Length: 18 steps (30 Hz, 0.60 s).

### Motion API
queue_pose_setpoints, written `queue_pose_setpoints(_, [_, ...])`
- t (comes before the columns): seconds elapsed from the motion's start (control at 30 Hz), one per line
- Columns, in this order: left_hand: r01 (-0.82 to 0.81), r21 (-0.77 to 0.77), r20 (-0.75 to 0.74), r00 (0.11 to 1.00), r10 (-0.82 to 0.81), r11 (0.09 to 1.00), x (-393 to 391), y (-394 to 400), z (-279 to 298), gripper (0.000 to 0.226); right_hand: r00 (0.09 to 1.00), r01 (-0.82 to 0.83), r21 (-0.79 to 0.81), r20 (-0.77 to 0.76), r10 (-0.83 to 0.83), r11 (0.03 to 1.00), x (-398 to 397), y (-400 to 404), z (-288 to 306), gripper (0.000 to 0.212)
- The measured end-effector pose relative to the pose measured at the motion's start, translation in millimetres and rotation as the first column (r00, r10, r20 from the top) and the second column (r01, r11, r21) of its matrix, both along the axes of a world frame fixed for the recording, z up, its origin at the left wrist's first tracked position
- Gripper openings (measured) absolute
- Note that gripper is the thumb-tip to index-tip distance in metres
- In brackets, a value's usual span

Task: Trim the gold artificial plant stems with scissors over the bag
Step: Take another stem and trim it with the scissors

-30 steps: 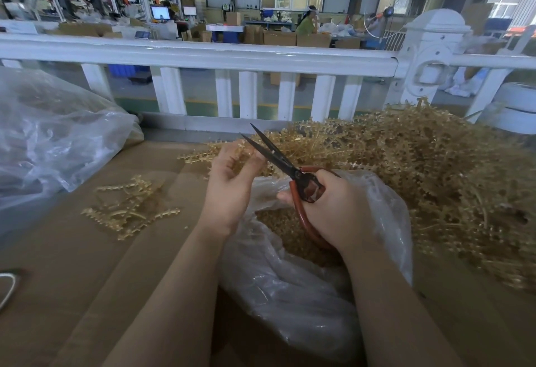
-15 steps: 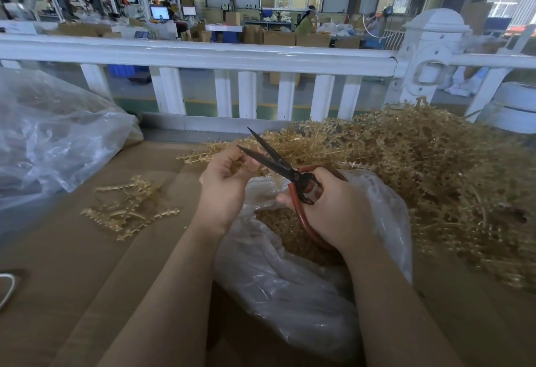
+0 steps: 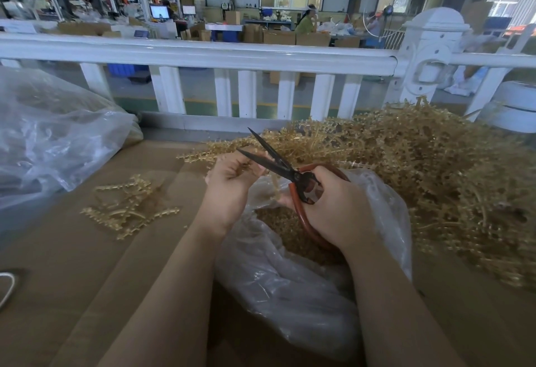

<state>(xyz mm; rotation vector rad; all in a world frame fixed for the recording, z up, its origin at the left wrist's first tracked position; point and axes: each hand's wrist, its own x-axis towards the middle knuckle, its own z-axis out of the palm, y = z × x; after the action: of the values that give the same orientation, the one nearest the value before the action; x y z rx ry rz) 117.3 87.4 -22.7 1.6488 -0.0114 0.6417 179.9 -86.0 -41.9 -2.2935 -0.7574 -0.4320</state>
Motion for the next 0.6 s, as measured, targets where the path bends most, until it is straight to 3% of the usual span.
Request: queue_pose_setpoints(0.6, [0.008, -0.056, -0.018, 1.000, -0.009, 0.998, 2.9, 3.7, -0.5, 0.016, 0.998, 0.042, 0.003, 0.036, -0.042, 0.999, -1.5, 1.0, -0.8, 0.053])
